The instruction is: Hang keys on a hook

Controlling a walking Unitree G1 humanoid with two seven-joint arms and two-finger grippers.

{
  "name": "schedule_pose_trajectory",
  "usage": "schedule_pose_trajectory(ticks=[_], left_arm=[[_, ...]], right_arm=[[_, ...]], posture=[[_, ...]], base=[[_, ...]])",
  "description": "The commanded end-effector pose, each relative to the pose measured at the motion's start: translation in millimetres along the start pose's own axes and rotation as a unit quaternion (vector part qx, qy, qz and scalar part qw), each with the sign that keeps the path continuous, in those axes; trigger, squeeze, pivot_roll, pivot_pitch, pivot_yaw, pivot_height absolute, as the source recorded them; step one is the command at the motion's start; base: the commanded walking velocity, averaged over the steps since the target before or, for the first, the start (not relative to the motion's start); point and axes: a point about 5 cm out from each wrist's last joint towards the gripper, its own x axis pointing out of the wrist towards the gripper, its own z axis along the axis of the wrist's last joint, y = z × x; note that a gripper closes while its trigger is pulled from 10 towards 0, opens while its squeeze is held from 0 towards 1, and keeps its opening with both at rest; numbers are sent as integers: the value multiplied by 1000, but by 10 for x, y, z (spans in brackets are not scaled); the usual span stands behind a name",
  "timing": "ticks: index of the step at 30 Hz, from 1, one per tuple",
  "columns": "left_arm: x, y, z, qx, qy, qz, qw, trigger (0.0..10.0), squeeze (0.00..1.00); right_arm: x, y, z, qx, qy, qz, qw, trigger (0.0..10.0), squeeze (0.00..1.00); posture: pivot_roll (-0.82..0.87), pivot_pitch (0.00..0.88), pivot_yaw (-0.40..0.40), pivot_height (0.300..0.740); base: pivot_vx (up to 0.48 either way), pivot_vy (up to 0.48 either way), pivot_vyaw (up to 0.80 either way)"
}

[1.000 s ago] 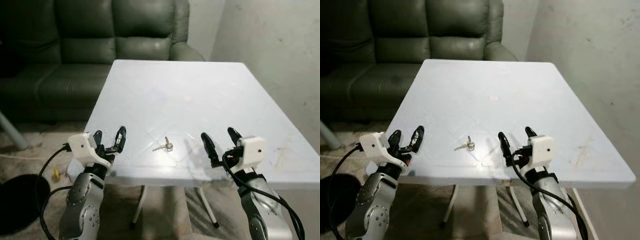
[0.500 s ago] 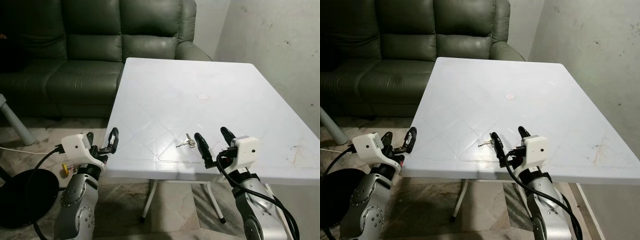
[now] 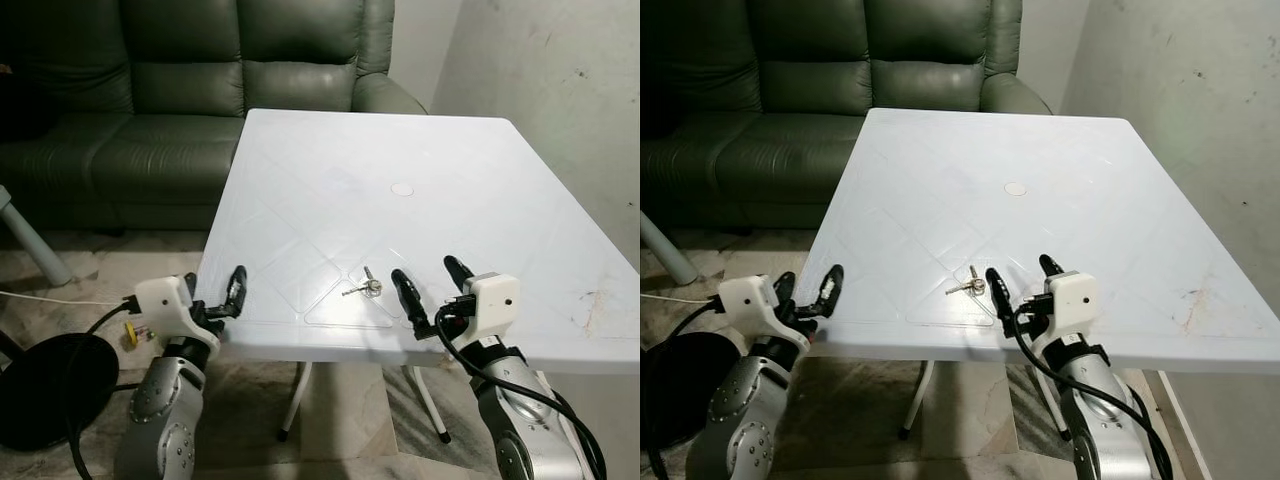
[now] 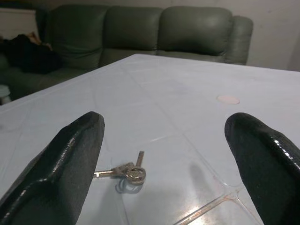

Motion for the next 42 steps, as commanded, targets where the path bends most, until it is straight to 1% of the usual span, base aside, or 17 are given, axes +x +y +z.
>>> schedule_pose_trajectory(ticks=[1,5,6,7,13,15,18,19,25,30,32,34,35,36,37,41,42], left_arm=[[-38,-100,8,11,-3,-27,1000,10000,0],[-71,-195,0,13,-2,-49,999,10000,0],[-71,-195,0,13,-2,-49,999,10000,0],[-86,-236,0,17,-1,-59,998,10000,0],[-134,-342,-1,24,2,-84,996,10000,0],[-139,-354,2,22,1,-86,996,10000,0],[-145,-382,-29,37,10,-99,994,10000,0],[-154,-408,-46,47,17,-108,993,10000,0],[-196,-472,-55,47,21,-118,992,10000,0],[-215,-481,-63,46,23,-119,992,10000,0],[-229,-486,-63,47,24,-120,991,10000,0],[-233,-487,-62,47,24,-120,991,10000,0],[-237,-488,-62,47,24,-119,991,10000,0],[-244,-489,-58,47,25,-118,992,10000,0],[-250,-489,-60,46,25,-118,992,10000,0],[-257,-493,-61,46,26,-118,992,10000,0],[-263,-499,-64,45,27,-117,992,10000,0]], right_arm=[[53,-18,-1,-16,12,14,1000,10000,0],[137,-27,0,-24,21,30,999,10000,0],[137,-27,0,-24,21,30,999,10000,0],[187,-26,3,-29,23,40,999,10000,0],[340,-23,-2,-44,33,73,996,10000,0],[364,-26,-11,-46,37,76,995,10000,0],[401,-21,-52,-51,45,89,994,10000,0],[437,-21,-93,-51,54,101,992,10000,0],[505,-55,-186,-56,76,119,988,10000,0],[537,-80,-219,-62,83,126,987,10000,0],[556,-92,-251,-63,89,137,985,8627,0],[563,-97,-261,-64,90,140,984,8627,0],[570,-104,-271,-67,91,142,983,4627,0],[590,-112,-286,-71,94,146,982,1765,0],[603,-111,-295,-74,96,148,982,2157,0],[617,-106,-303,-78,97,151,981,2431,0],[643,-91,-324,-83,103,154,979,10000,0]], posture=[[1,0,-51,732],[15,0,-56,732],[15,0,-56,732],[23,0,-58,732],[38,9,-63,732],[41,11,-64,732],[47,13,-68,732],[57,18,-72,732],[65,30,-76,732],[70,35,-77,732],[75,37,-78,732],[75,37,-78,732],[77,38,-79,732],[79,39,-80,732],[79,39,-81,732],[81,42,-82,732],[83,42,-86,732]], base=[[0,0,0],[0,0,0],[0,0,0],[0,0,0],[0,0,0],[0,0,0],[0,0,0],[0,0,0],[0,0,0],[0,0,0],[0,0,0],[0,0,0],[0,0,0],[0,0,0],[0,0,0],[0,0,0],[0,0,0]])
